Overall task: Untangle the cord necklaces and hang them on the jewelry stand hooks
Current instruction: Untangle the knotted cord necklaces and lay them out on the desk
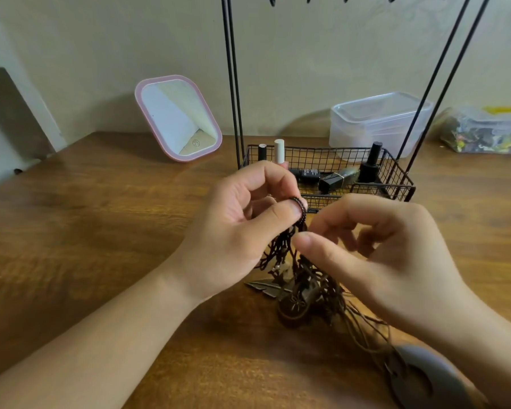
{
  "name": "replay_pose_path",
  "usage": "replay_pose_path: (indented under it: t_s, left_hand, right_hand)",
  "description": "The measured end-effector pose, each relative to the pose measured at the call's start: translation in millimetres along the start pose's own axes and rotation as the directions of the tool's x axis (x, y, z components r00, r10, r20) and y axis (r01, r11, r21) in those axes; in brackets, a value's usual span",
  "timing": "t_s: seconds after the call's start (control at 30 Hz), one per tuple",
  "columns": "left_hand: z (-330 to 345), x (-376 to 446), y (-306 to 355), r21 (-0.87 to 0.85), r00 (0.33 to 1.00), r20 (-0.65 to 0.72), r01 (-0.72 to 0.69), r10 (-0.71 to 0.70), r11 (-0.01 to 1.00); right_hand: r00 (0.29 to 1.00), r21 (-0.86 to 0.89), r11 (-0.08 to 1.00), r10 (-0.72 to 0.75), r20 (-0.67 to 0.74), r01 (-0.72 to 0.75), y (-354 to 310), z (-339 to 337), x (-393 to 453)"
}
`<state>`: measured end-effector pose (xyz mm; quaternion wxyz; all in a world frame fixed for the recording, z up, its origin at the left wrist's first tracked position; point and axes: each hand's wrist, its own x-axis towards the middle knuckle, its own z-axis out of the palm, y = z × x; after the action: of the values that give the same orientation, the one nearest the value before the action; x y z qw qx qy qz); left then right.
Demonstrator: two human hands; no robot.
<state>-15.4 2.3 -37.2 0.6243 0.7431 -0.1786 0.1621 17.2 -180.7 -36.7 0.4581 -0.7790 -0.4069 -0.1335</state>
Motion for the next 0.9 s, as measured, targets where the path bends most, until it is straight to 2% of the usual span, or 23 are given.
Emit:
replay_pose_path:
  t_s: [0.13,0.23,0.37,0.5,0.57,0.67,0.8,0.9]
  left_hand:
    - [3.3,-1.7,2.0,0.162,0.998,0.022,-0.062,0.06,0.985]
    - [0.2,-1.0,4.5,0.226,0.995,0.002,-0.099,0.101,0.969]
    - [-8.1,-1.2,6.3,0.353,0.989,-0.009,-0.138,0.15,0.926]
    - [-11.9,1.2,7.6,0.598,0.954,-0.007,-0.236,0.299,0.766]
    - [-13.8,2.3,8.3,0.587,0.94,-0.06,-0.238,0.334,0.774]
    - [-18.1,3.4,7.1,0.5,0.939,-0.143,-0.203,0.311,0.842]
    - [-22.6,5.4,5.3,0.424,0.946,-0.211,-0.14,0.248,0.895]
    - [-21.5,5.5,7.1,0.314,0.963,-0.197,-0.117,0.185,0.942]
  right_hand:
    - [0.999,-0.074,0.997,-0.034,0.004,0.035,2.1,5.0,4.2]
    - [0.995,-0.035,0.996,-0.086,0.043,0.087,5.3,2.2,5.3]
    - [1.0,0.111,0.994,-0.006,0.005,0.005,12.3,-8.5,9.9]
    - [0.993,0.443,0.889,0.079,0.089,-0.111,15.0,-20.8,14.3]
    - [0.979,0.492,0.851,0.12,0.163,-0.186,20.3,-24.7,15.2]
    - [0.963,0.57,0.785,0.123,0.24,-0.243,27.5,-31.8,15.2]
    - [0.971,0.74,0.643,0.024,0.239,-0.198,36.5,-53.1,19.5]
    - [0.973,0.838,0.508,-0.002,0.231,-0.198,44.5,-64.6,23.6]
